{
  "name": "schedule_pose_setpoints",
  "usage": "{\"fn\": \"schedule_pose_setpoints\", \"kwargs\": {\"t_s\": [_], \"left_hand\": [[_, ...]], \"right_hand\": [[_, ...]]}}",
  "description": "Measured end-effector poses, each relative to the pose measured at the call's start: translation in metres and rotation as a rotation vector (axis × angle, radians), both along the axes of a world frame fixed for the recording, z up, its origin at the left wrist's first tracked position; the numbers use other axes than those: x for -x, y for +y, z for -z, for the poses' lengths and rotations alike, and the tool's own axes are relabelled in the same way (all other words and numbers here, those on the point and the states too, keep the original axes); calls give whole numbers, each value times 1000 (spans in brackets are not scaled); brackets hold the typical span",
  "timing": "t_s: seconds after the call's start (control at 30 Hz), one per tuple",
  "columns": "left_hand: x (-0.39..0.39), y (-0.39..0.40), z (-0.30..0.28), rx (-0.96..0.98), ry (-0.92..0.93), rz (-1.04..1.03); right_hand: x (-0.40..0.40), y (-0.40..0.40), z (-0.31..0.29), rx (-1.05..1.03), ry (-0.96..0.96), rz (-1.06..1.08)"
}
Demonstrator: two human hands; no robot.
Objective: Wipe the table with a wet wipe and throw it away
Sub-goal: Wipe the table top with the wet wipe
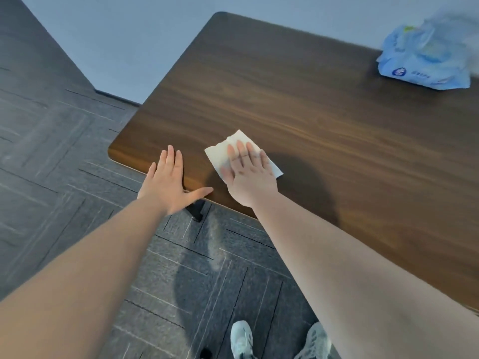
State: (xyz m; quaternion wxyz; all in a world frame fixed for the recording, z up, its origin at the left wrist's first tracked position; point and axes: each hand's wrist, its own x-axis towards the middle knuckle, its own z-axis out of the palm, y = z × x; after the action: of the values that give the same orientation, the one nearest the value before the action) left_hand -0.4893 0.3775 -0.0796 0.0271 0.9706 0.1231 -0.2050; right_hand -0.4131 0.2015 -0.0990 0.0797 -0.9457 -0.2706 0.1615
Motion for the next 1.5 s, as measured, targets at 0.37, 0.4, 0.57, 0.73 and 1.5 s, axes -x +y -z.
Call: {"fn": "schedule_pose_setpoints", "kwargs": {"t_s": [0.37,0.4,0.57,0.73,1.5], "left_hand": [[2,6,5,125,-50,-64],[2,6,6,122,-46,-61],[-1,3,-2,109,-18,-54],[1,-19,-13,52,-12,90],[-82,-419,-14,111,-13,742]], "right_hand": [[-5,88,2,-34,-27,-134],[-4,86,2,-33,-26,-149],[1,55,-2,-6,16,-234],[9,-6,-4,25,19,-197],[35,-451,-3,73,-19,623]]}}
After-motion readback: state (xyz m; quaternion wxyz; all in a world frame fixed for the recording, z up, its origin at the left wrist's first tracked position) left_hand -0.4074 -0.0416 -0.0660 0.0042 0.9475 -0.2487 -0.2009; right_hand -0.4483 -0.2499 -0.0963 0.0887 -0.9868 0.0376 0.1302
